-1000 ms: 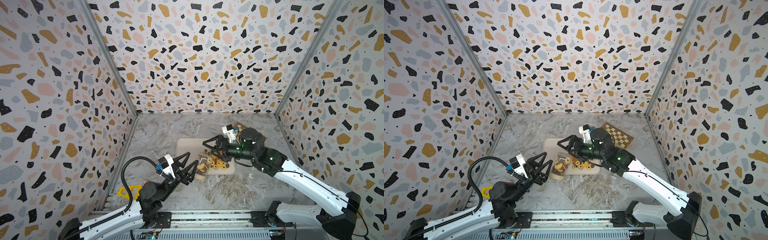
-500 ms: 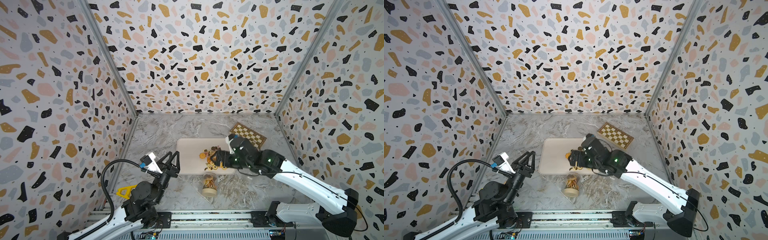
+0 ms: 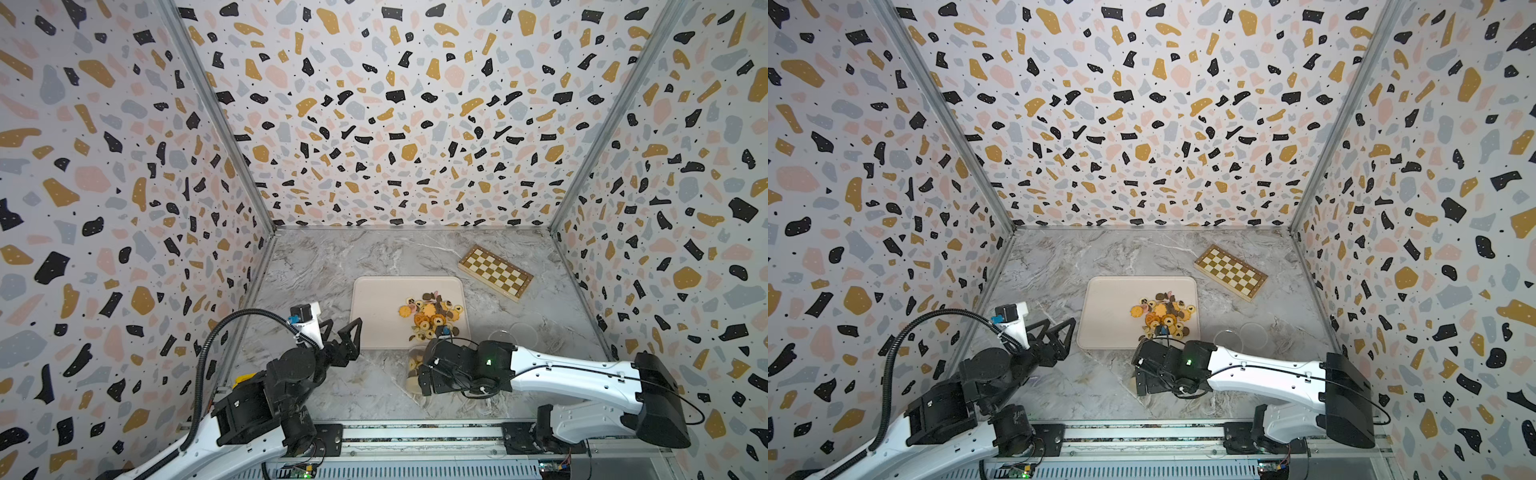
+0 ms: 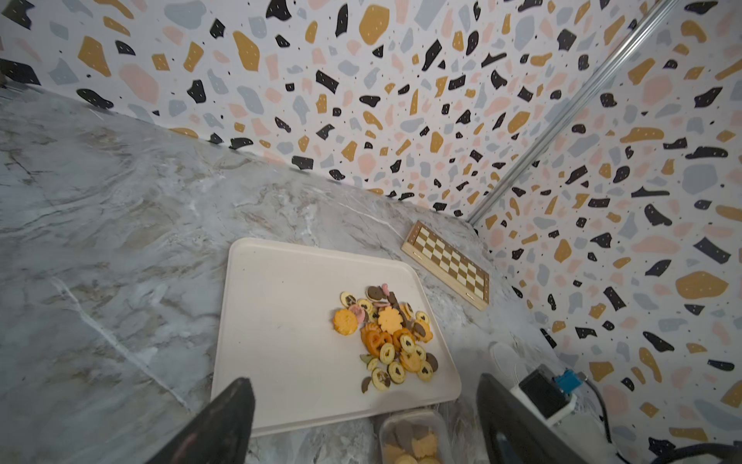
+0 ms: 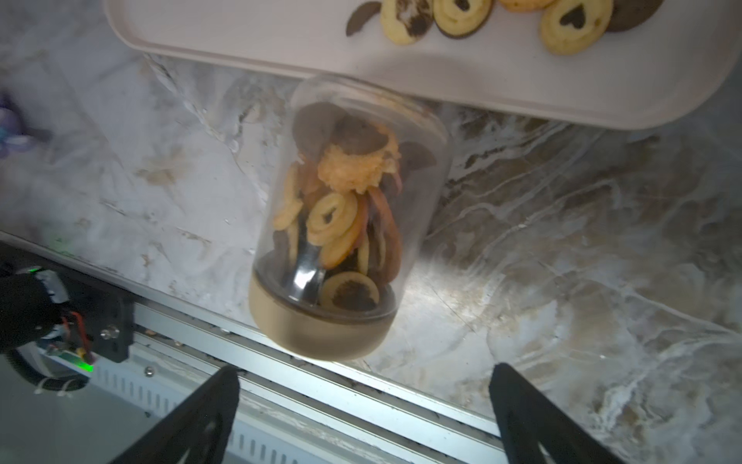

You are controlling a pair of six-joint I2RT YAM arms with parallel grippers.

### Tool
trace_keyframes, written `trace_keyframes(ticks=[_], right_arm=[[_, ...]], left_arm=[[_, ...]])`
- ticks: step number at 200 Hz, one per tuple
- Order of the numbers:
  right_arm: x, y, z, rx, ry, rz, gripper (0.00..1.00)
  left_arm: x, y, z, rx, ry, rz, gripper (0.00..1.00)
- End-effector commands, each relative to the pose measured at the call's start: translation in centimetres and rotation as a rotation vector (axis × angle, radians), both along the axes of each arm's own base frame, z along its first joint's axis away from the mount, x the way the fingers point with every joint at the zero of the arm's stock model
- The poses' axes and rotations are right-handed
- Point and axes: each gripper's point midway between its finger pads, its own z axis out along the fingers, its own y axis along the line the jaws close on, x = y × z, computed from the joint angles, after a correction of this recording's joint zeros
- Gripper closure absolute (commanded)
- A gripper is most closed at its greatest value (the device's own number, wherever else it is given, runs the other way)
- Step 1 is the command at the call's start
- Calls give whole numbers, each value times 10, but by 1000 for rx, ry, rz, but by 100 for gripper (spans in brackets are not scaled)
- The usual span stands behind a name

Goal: Pour the cookies out of the jar
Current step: Pick up the jar from the center of the board.

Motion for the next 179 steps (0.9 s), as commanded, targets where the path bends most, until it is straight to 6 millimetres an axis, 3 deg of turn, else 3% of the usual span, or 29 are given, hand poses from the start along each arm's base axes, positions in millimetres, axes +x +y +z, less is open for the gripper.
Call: trace_keyframes(ticks=[1,11,25,37,59,89,134,179], right_arm=[[9,12,18,126,-54,-82,1],[10,11,11,123,-44,-105,1],[10,2,-6,47,-20,-152,1],[9,4,-16,32,-8,-155,1],[12,26,-15,111,-14,-112,1],[8,53,-25,129,3,-39,1],[11,68,-47,110,16,-31,1],[18,76,-66,47,2,-29,1]], left_arm=[[-6,-16,-9,-13,51,-79,15],[-7,-21,-13,6,75,-98,15],[-9,-27,-18,41,115,-124,0],[-11,-32,-21,66,140,-153,1],[-14,-37,-25,85,178,-174,1],[-18,-27,-31,106,232,-150,1],[-22,-8,-44,143,302,-77,1],[-27,-14,-52,113,340,-102,1]])
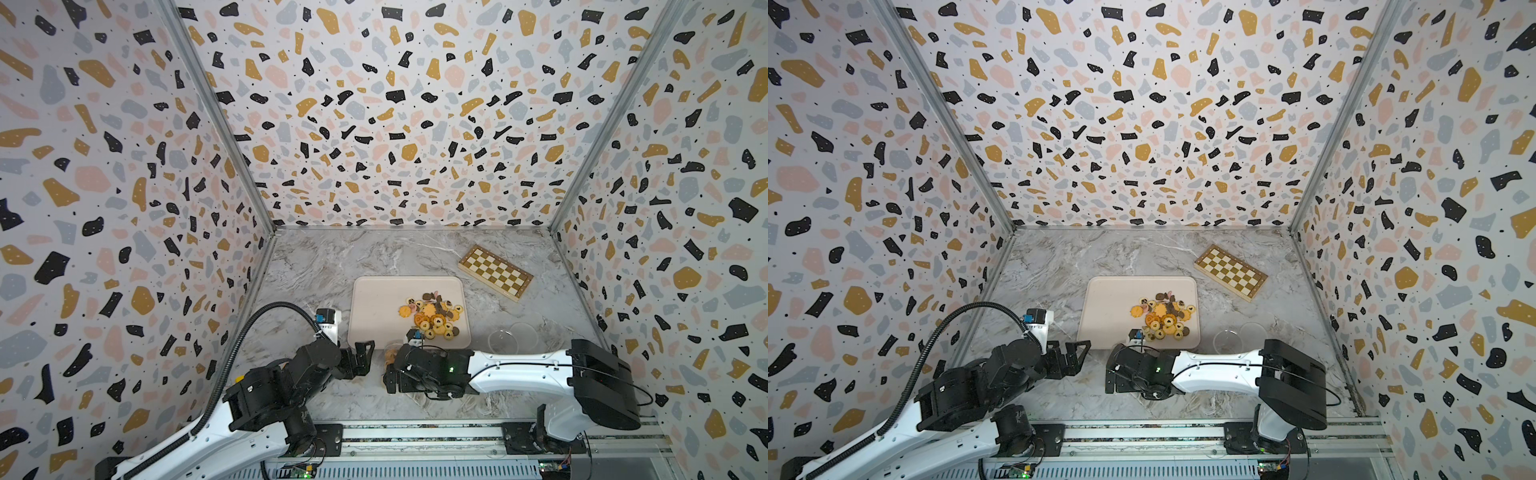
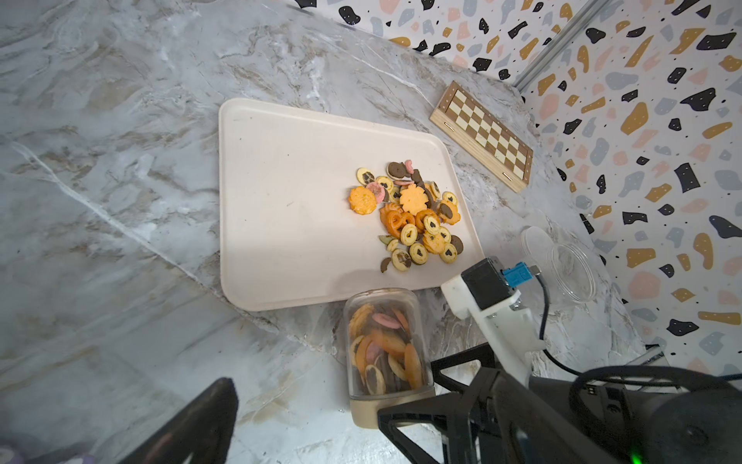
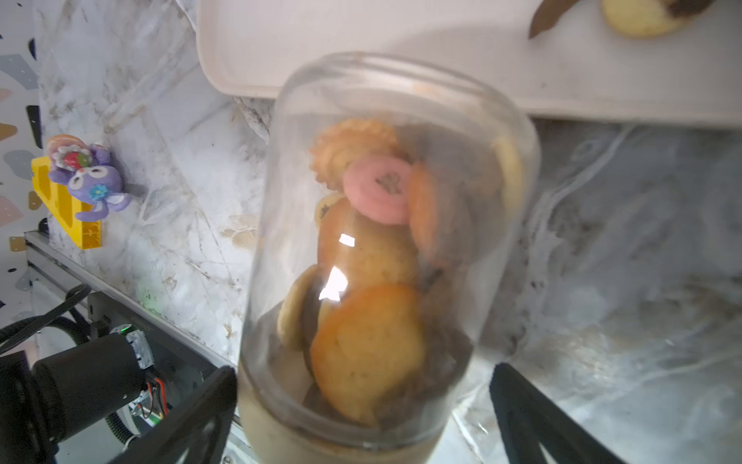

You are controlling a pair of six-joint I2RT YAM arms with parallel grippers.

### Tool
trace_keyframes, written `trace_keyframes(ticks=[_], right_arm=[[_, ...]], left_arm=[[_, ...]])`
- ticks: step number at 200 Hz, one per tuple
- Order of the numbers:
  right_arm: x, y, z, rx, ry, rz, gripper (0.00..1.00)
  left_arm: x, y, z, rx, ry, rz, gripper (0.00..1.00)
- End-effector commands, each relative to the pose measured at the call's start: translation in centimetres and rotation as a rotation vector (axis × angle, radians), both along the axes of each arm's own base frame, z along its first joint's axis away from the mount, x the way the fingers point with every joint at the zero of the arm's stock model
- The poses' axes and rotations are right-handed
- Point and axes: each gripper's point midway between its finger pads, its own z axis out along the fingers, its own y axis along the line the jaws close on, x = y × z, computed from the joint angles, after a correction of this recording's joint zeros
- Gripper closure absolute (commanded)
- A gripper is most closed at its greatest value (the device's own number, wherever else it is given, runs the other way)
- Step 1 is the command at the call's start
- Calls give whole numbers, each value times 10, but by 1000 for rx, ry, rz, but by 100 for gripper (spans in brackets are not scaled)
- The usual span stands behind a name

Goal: Pour the cookies out of the jar
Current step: Pick up the jar from the center of the board.

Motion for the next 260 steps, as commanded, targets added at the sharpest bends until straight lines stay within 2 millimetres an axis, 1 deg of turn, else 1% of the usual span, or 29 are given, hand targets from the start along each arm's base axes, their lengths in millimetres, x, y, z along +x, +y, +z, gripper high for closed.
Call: trace_keyframes(ticks=[1,25,38,70,82,96,104,117,124,131,141,146,157,161,162,163,167,171,182,190,194,195,201,213,222,232,246,251,260], right_arm=[[4,-12,-16,-98,-15,3,1],[8,-15,-24,-122,-22,-12,6],[12,-16,-26,-139,-42,-13,11],[17,-17,-26,-160,-116,23,19],[17,-19,-27,-168,-143,47,26],[16,-23,-19,-170,-191,72,40],[16,-25,-9,-165,-226,91,46],[14,-27,17,-124,-288,130,52],[13,-29,31,-94,-316,154,56],[11,-32,45,-69,-342,185,58],[9,-38,70,-26,-385,223,64],[7,-40,82,1,-406,248,65],[2,-47,107,65,-434,298,67],[2,-50,116,87,-442,308,68],[2,-51,117,89,-445,311,68],[2,-52,119,95,-446,314,68],[1,-56,127,117,-450,325,70],[1,-60,135,136,-453,334,72],[6,-74,153,177,-451,334,80],[10,-84,165,208,-450,334,85],[12,-88,170,220,-449,336,88],[13,-90,170,220,-449,334,88],[17,-96,178,229,-452,324,90],[27,-109,189,234,-454,300,98],[36,-114,192,233,-447,286,100],[48,-119,191,223,-426,258,100],[59,-117,196,274,-394,251,100],[62,-115,202,308,-388,253,100],[65,-109,220,380,-393,269,100]], left_arm=[[-3,0,-1,-22,22,2,1],[-5,-1,-5,-49,55,18,1],[-6,-2,-7,-56,67,15,1],[-13,-7,-9,-87,97,-17,1],[-17,-8,-10,-107,105,-32,1],[-20,-7,-12,-135,112,-33,1],[-21,-7,-13,-154,121,-32,1],[-24,-12,-13,-194,150,-48,1],[-26,-20,-12,-228,169,-75,1],[-28,-28,-9,-273,192,-104,1],[-28,-38,-8,-346,246,-134,1],[-28,-44,-7,-403,283,-150,1],[-23,-63,2,-615,374,-208,1],[-18,-69,8,-713,405,-222,1],[-16,-71,13,-743,400,-236,1],[-15,-71,11,-758,417,-235,1],[-7,-75,22,-859,421,-253,1],[-1,-76,25,-934,442,-257,1],[13,-76,53,-1088,391,-305,1],[17,-78,67,-1102,372,-341,1],[18,-79,79,-1097,350,-365,1],[18,-80,77,-1091,356,-364,1],[18,-82,91,-1078,327,-392,1],[19,-83,108,-1043,282,-419,1],[22,-84,110,-1007,271,-415,1],[27,-85,104,-976,278,-394,1],[34,-86,97,-1015,267,-386,1],[37,-87,94,-1039,263,-388,1],[41,-88,88,-1077,260,-387,1]])
